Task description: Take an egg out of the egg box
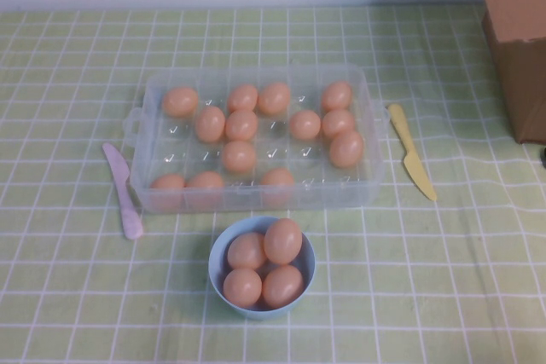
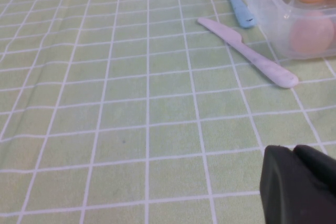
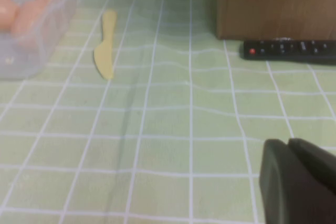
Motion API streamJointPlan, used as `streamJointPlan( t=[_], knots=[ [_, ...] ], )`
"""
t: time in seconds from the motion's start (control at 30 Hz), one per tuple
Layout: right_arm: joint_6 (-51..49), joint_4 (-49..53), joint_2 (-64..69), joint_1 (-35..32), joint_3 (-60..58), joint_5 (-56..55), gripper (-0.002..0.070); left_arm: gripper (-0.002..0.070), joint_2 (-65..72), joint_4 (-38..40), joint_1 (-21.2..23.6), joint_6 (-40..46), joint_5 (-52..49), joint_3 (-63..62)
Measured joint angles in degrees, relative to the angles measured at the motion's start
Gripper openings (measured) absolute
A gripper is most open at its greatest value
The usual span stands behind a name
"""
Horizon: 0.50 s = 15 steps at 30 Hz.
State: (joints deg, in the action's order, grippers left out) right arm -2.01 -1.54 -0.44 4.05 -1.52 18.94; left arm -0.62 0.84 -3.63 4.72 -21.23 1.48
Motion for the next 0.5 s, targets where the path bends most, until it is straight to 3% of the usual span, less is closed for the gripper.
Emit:
streamJointPlan(
  t=[0.5],
  knots=[
    [4.7, -4.4, 0.0, 0.0, 0.0, 2.0, -0.0017, -0.0004, 0.0, 0.0, 0.0, 0.0, 0.0, 0.0]
  ],
)
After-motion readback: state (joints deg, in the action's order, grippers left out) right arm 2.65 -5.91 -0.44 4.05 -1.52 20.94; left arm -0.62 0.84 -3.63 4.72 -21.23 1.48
